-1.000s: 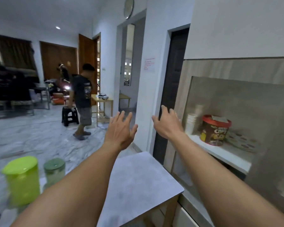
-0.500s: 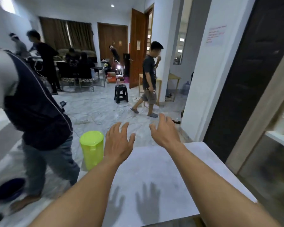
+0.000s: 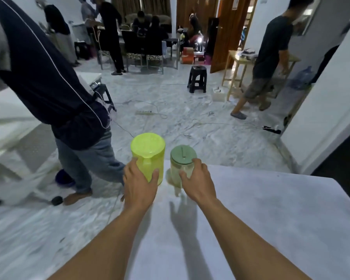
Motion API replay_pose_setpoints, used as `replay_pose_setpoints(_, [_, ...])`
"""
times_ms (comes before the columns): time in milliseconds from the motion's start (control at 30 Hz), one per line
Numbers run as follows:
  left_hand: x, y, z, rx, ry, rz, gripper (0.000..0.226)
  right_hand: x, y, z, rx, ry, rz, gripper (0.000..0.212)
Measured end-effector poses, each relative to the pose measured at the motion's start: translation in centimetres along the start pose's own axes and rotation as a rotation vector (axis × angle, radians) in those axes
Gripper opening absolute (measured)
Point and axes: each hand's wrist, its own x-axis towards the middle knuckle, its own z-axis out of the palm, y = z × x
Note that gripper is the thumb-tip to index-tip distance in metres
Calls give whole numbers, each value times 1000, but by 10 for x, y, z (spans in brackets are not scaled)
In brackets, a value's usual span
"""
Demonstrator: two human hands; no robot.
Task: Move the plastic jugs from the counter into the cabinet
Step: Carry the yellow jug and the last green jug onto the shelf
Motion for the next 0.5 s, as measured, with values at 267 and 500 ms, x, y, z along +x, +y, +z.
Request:
replay_pose_setpoints(267, [36,-31,41,-197,-11,-255,60,43,35,66,313,11,319,57])
replay_pose_setpoints(500, [56,-30,60,-251,-28,-238,35,62,38,91,464,37,299,28])
